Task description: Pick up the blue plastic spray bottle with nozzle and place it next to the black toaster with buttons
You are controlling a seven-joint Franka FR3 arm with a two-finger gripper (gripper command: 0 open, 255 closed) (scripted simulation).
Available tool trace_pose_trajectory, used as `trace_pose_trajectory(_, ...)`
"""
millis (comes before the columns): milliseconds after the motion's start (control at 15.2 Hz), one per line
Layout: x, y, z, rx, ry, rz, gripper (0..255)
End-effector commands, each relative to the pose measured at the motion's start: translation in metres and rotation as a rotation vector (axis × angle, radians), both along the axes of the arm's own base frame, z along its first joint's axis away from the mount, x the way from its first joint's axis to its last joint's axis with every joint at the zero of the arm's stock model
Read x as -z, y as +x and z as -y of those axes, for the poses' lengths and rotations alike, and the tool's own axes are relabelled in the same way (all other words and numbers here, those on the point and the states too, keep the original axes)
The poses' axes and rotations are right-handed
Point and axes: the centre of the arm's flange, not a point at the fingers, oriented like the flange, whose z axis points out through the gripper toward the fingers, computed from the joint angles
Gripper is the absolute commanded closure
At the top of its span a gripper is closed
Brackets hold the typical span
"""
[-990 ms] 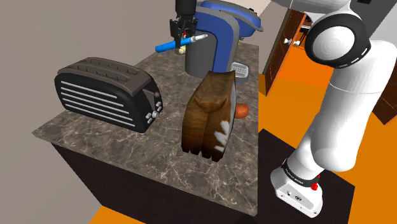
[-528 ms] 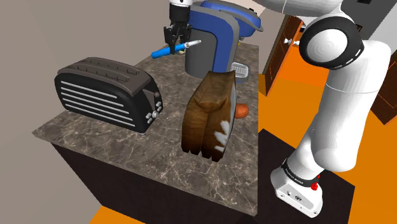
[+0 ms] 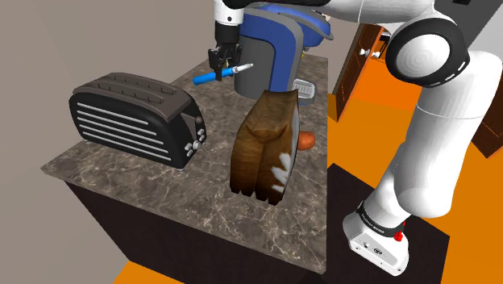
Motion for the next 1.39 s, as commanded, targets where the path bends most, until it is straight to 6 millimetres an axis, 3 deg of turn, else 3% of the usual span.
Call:
trace_pose_trajectory(0,0.012,0.0,-0.001,0.0,0.0,0.001,255)
trace_pose_trajectory(1320,0.117,0.0,-0.001,0.0,0.0,0.001,255)
